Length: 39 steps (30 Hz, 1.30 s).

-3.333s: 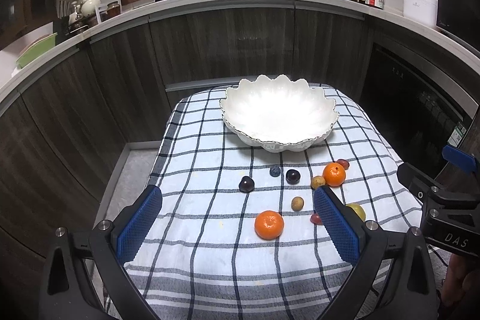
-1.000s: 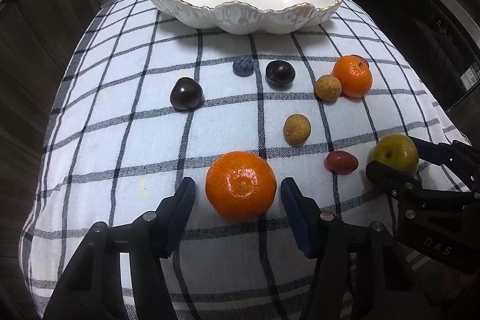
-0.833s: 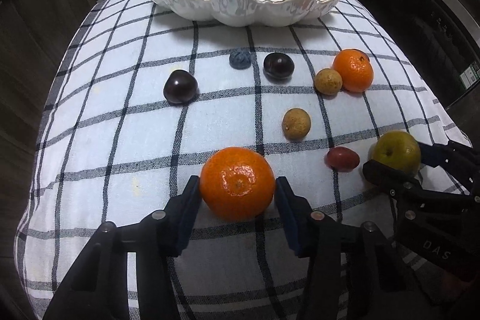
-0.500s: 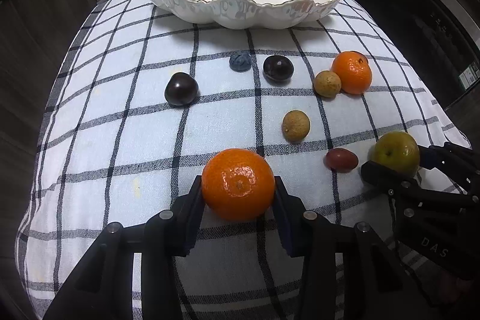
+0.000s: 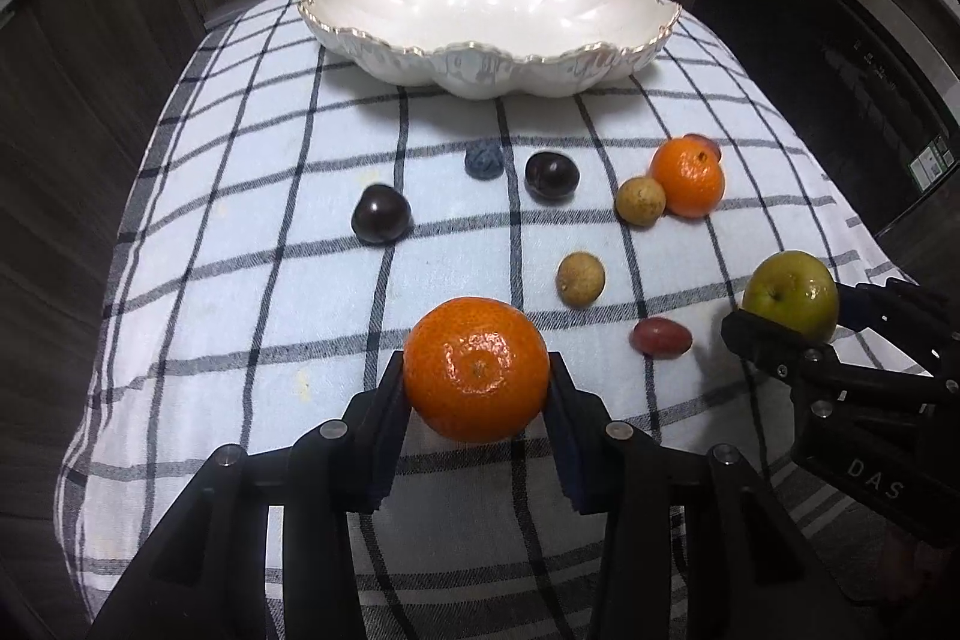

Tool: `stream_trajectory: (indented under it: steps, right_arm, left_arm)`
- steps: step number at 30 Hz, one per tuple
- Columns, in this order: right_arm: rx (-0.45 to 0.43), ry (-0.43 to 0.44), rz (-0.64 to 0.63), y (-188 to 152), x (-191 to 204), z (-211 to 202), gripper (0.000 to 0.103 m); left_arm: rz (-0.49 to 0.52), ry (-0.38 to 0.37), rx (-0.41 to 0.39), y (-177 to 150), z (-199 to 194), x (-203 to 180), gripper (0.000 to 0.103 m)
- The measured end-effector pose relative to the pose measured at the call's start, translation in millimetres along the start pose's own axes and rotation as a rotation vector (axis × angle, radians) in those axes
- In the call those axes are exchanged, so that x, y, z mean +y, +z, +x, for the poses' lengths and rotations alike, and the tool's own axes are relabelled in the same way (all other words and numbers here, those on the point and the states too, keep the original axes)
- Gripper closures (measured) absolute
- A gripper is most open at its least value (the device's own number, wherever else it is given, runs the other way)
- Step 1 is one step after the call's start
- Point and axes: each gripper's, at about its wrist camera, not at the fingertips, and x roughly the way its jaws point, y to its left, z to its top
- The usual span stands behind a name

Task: Organize fruits
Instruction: 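Lift the mandarin with the left tool while the right tool lifts the green apple over the bowl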

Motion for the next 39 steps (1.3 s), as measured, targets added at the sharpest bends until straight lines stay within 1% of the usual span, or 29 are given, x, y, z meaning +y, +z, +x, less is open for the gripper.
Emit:
stream_trajectory:
  steps: [12,19,29,39]
  right_arm:
    - [-0.047,0.010,-0.010,11,1,-19,0.052]
    - [-0.071,0.005,-0.010,23,-1,-28,0.052]
    - [-0.132,-0.005,-0.024,53,-6,-39,0.052]
    - [-0.171,0.001,-0.030,86,-9,-42,0.052]
  left_arm:
    - [-0.001,0.016,-0.036,15,-21,-1,0.061]
    - [-0.006,0.010,-0.062,29,-31,-2,0.061]
    - [-0.015,0.010,-0.099,54,-39,0,0.061]
    - [-0.019,0.011,-0.127,86,-41,6,0.061]
